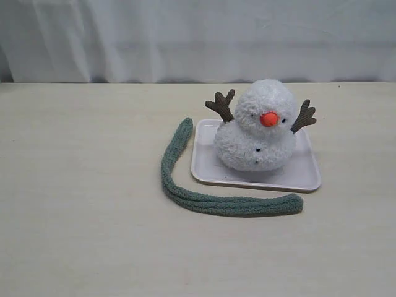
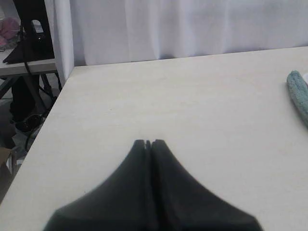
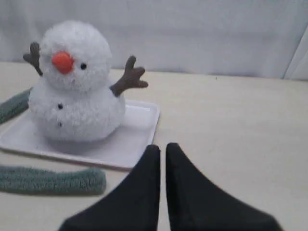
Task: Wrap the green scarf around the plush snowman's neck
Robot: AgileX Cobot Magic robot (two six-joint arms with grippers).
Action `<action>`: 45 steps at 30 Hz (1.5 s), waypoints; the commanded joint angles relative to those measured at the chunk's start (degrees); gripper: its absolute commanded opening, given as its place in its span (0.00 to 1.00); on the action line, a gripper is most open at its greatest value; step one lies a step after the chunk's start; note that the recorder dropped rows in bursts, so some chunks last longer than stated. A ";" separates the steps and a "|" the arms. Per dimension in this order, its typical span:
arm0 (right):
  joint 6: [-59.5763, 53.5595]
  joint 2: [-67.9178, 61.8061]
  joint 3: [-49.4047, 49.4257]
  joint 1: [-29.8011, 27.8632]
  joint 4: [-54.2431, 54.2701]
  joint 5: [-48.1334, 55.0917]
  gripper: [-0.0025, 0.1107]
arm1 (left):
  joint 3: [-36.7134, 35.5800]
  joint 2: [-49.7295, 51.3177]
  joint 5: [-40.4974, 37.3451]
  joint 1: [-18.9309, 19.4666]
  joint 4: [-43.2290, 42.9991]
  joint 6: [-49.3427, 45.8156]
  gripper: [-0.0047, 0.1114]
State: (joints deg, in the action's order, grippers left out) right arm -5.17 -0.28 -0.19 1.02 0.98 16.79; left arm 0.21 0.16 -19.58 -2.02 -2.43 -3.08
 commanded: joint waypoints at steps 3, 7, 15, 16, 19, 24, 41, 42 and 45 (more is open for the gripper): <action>-0.15 0.28 0.19 -0.19 -0.58 -17.56 0.06 | -0.21 -0.16 0.55 0.10 0.04 0.10 0.04; 0.20 0.28 0.19 -0.19 -0.07 -33.53 0.06 | -0.21 -0.16 0.55 0.10 0.04 0.10 0.04; 20.17 0.28 0.19 -0.19 -0.07 -47.96 0.06 | -0.21 -0.16 0.55 0.10 0.04 0.10 0.04; 22.56 0.28 -0.11 -0.19 -0.07 -45.73 0.06 | -0.21 -0.16 0.55 0.10 0.04 0.10 0.04; 24.97 0.07 -4.86 -0.19 -0.07 -34.25 0.06 | -0.21 -0.16 0.55 0.10 0.04 0.10 0.04; 24.32 -5.53 -15.51 -0.19 -0.59 -19.66 0.24 | -0.21 -0.16 0.55 0.10 0.04 0.10 0.04; -8.12 -37.40 -45.17 -0.19 13.38 23.60 0.55 | -0.21 -0.16 0.55 0.10 0.04 0.10 0.04; -12.28 -39.12 -45.31 -0.19 18.08 23.60 0.54 | -0.21 -0.16 0.55 0.10 0.04 0.10 0.04; -25.73 -44.91 -45.31 -0.19 32.71 23.73 0.53 | -0.21 -0.16 0.55 0.10 0.04 0.10 0.04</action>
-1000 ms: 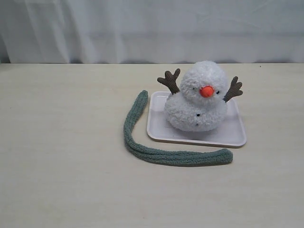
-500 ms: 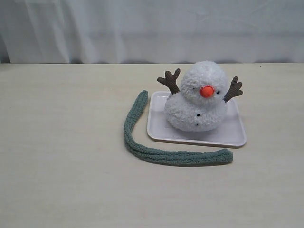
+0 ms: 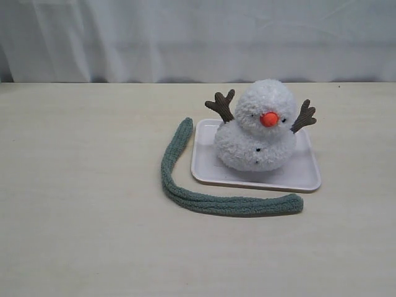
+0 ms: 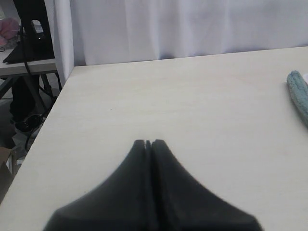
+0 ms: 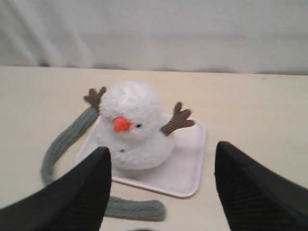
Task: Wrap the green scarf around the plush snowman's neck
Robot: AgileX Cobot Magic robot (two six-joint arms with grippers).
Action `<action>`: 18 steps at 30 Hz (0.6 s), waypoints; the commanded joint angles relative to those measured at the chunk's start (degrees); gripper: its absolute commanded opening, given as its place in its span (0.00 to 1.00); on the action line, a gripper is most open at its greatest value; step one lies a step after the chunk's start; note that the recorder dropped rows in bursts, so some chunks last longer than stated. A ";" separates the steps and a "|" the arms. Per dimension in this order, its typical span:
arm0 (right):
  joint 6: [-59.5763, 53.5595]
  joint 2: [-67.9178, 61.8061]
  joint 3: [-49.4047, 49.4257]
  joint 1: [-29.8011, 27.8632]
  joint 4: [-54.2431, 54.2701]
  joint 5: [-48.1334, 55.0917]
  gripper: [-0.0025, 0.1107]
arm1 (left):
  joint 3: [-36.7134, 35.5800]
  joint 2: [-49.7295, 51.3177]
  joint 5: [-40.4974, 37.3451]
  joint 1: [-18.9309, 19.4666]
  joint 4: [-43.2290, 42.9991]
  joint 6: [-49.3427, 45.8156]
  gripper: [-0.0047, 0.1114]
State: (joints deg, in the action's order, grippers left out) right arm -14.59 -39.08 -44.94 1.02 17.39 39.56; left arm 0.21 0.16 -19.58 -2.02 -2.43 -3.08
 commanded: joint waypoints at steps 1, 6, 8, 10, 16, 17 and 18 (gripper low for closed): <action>-21.04 -8.30 -0.35 -0.19 21.23 0.98 0.53 | -0.21 -0.16 0.55 0.10 0.04 0.10 0.04; -37.68 -19.25 -0.06 1.88 34.59 2.15 0.53 | -0.21 -0.16 0.55 0.10 0.04 0.10 0.04; -39.46 -23.44 -0.06 5.92 35.58 -0.47 0.53 | -0.21 -0.16 0.55 0.10 0.04 0.10 0.04; -42.25 -28.06 -0.06 12.05 35.84 -7.21 0.53 | -0.21 -0.16 0.55 0.10 0.04 0.10 0.04; -39.88 -43.61 -3.04 27.39 34.87 -26.09 0.53 | -0.21 -0.16 0.55 0.10 0.04 0.10 0.04; -39.77 -46.58 -4.56 28.41 34.44 -26.14 0.53 | -0.21 -0.16 0.55 0.10 0.04 0.10 0.04; -39.77 -48.91 -6.19 29.31 34.45 -25.96 0.53 | -0.21 -0.16 0.55 0.10 0.04 0.10 0.04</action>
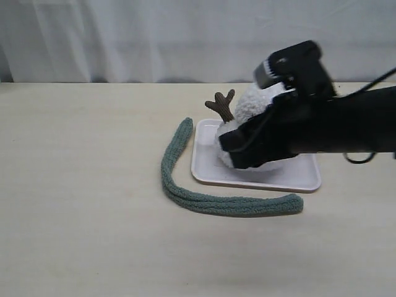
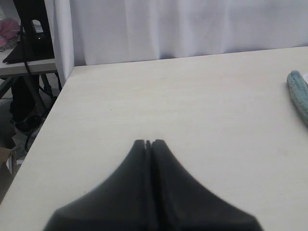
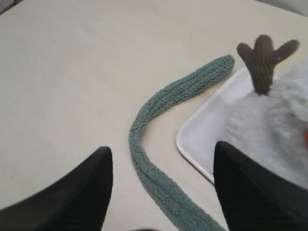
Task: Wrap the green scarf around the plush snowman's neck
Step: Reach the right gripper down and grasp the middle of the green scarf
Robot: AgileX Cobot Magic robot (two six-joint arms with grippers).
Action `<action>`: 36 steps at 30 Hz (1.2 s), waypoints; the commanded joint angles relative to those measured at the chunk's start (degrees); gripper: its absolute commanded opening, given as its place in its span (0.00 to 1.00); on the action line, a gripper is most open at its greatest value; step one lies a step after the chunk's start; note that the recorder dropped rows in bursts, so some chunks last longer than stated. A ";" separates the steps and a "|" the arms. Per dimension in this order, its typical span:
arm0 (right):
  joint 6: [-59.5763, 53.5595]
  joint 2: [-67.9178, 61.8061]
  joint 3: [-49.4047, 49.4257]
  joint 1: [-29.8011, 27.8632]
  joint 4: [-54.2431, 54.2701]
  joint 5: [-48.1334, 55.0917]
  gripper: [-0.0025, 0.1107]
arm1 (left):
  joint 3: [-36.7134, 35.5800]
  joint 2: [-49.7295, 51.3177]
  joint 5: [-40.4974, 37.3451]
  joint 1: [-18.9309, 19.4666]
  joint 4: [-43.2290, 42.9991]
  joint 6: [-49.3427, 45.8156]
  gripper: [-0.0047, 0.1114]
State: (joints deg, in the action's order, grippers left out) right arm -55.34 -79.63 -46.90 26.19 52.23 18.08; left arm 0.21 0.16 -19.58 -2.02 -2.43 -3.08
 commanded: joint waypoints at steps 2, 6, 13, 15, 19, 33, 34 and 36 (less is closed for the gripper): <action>0.99 -13.88 -7.32 5.90 -0.81 -3.60 0.53 | -0.21 -0.16 0.55 0.10 0.04 0.10 0.04; 0.99 -22.83 -12.50 8.55 -4.18 -2.34 0.53 | -0.21 -0.16 0.55 -0.05 0.04 0.10 0.04; 1.47 -33.92 -19.14 9.96 -7.11 -2.04 0.53 | -0.21 -0.16 0.55 -0.05 0.04 0.10 0.04; 1.47 -35.97 -20.12 9.96 -7.91 -2.56 0.53 | -0.21 -0.16 0.55 -0.05 0.04 0.10 0.04; 1.47 -39.01 -20.42 9.96 -8.20 -5.54 0.53 | -0.21 -0.16 0.55 -0.05 0.04 0.10 0.04; 0.58 -42.62 -20.32 9.96 -8.32 -5.57 0.34 | -0.21 -0.16 0.55 -0.05 0.04 0.10 0.04; 0.47 -42.62 -20.32 9.96 -8.32 -5.43 0.28 | -0.21 -0.16 0.55 -0.05 0.04 0.10 0.04; -1.52 -42.46 -20.32 9.96 -8.32 -4.41 0.17 | -0.21 -0.16 0.55 -0.05 0.04 0.10 0.04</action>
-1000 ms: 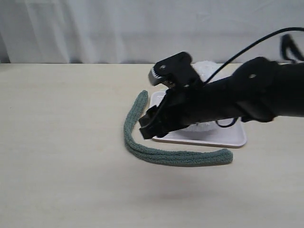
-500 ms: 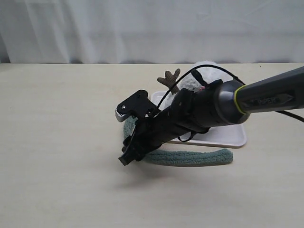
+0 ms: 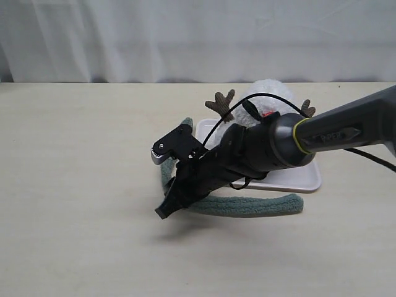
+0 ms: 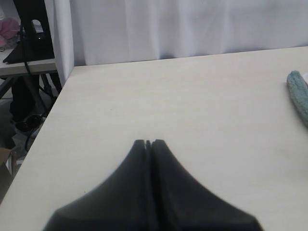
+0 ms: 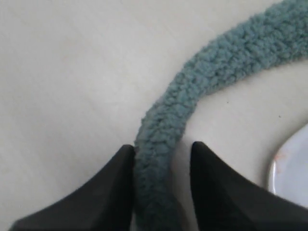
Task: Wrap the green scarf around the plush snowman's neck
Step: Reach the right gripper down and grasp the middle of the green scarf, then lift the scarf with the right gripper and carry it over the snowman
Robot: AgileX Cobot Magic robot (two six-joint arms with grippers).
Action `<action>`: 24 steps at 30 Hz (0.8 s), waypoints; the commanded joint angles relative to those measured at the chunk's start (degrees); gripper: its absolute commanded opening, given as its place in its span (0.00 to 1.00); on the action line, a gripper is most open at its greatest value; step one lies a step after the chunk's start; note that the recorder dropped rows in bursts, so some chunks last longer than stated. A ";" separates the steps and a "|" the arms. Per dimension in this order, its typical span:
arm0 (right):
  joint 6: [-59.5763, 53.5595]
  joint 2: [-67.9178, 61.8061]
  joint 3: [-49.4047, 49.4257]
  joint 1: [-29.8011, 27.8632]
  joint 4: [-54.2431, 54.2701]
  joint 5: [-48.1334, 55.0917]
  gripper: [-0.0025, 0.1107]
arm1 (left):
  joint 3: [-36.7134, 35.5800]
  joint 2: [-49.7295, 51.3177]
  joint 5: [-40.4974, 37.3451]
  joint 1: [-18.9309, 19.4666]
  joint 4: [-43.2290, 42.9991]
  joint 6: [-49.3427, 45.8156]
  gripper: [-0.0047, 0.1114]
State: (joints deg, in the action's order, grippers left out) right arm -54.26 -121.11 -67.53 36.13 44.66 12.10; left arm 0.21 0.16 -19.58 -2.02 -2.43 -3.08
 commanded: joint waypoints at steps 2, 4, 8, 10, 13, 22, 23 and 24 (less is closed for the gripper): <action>-5.11 -0.17 0.31 0.02 -0.75 3.14 0.06 | -0.21 -0.16 0.55 -0.05 0.04 0.10 0.04; -5.34 1.11 0.31 0.02 -1.80 4.28 0.06 | -0.21 -0.16 0.55 -0.05 0.04 0.10 0.04; -4.87 5.62 0.31 0.02 -3.88 6.91 0.06 | -0.21 -0.16 0.55 -0.05 0.04 0.10 0.04; -4.87 8.69 0.31 0.02 -5.30 8.65 0.06 | -0.21 -0.16 0.55 -0.05 0.04 0.10 0.04; -4.87 13.52 0.31 0.02 -6.87 11.30 0.06 | -0.21 -0.16 0.55 -0.05 0.04 0.10 0.04; -4.87 31.57 0.31 0.02 -13.82 25.69 0.06 | -0.21 -0.16 0.55 -0.05 0.04 0.10 0.04; -4.87 34.50 0.31 0.02 -17.25 29.03 0.06 | -0.21 -0.16 0.55 -0.05 0.04 0.10 0.04; -4.64 36.04 0.31 0.02 -19.19 30.61 0.06 | -0.21 -0.16 0.55 -0.05 0.04 0.10 0.04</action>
State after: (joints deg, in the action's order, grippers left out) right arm -58.86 -88.83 -67.19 36.13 30.05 37.85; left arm 0.21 0.16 -19.58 -2.02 -2.43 -3.08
